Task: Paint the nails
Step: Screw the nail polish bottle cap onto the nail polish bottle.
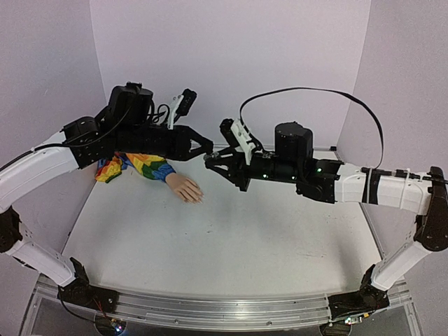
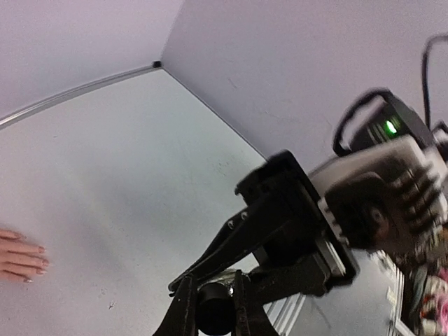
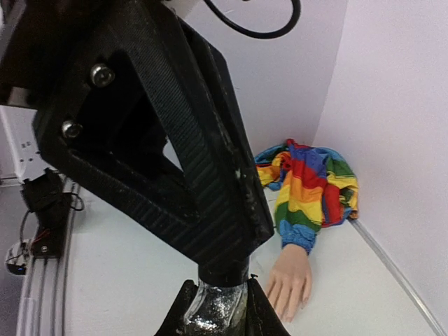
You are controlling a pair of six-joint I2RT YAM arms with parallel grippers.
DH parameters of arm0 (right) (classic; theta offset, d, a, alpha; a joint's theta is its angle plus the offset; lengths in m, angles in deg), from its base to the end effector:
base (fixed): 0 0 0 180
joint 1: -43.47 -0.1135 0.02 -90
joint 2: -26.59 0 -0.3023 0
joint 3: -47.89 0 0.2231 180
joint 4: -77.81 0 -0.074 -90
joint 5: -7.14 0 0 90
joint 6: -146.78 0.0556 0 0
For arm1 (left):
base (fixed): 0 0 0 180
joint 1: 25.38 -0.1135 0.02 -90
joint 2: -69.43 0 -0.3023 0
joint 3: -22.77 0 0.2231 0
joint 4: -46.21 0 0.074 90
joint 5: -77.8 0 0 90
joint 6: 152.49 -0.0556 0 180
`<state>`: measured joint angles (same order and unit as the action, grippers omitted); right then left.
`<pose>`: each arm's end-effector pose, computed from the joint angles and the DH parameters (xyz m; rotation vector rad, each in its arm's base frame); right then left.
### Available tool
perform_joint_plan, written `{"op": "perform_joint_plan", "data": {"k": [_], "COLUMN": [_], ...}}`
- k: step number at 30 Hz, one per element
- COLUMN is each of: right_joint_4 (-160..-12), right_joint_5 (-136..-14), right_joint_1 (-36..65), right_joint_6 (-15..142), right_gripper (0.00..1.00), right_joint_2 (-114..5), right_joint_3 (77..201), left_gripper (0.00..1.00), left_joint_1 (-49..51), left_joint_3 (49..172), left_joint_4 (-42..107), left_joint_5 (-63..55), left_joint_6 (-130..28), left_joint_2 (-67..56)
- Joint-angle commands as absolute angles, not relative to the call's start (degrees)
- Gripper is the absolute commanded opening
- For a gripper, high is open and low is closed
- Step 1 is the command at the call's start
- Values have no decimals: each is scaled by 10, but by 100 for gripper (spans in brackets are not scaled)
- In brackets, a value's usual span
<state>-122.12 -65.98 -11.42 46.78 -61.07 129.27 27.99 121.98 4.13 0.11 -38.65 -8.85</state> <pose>0.1898 0.2981 0.4212 -0.9534 1.0177 0.8534 0.1615 -0.2371 0.4429 0.6821 1.9818 -1.0700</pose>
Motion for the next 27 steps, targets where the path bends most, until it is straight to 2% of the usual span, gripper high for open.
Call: {"op": "perform_joint_plan", "data": {"k": [1,3,4,6,9,10,13,14,17,22,24,27], "right_joint_4": [-1280,-1298,-1323,-1358,-1358,-1356,-1336,-1319,-1262,-1251,-1252,-1259], "right_joint_5": [-332,-194,-147,-109,-145,-167,-248,-283,-393,-521,-571,-618], "right_joint_1": [-112,-112,-113,-117,-119,-119,-118,-118,-118,-118,-117,-118], "right_joint_6": [535,598,643,691,683,674,631,605,523,467,457,448], "right_gripper": [0,0,0,0,0,0,0,0,0,0,0,0], "right_joint_2": [-547,-541,-544,-547,-536,-531,-518,-513,-512,-543,-556,-579], "right_joint_3": [1313,1326,1334,1340,1320,1309,1291,1287,1284,1288,1293,1301], "left_gripper": [0,0,0,0,0,9,47,53,60,86,89,89], "left_joint_1": [292,293,294,294,289,289,289,289,287,285,284,283], "left_joint_3": [1236,1248,1258,1269,1265,1264,1268,1271,1258,1215,1206,1170], "left_joint_4": [83,83,84,85,84,83,57,39,7,15,20,73], "left_joint_5": [386,573,621,614,540,507,381,346,284,102,15,-21], "left_joint_6": [-569,-612,-622,-642,-657,-653,-622,-608,-597,-506,-459,-422], "left_joint_2": [-83,-88,-88,-82,-63,-59,-50,-46,-23,27,34,45]}}
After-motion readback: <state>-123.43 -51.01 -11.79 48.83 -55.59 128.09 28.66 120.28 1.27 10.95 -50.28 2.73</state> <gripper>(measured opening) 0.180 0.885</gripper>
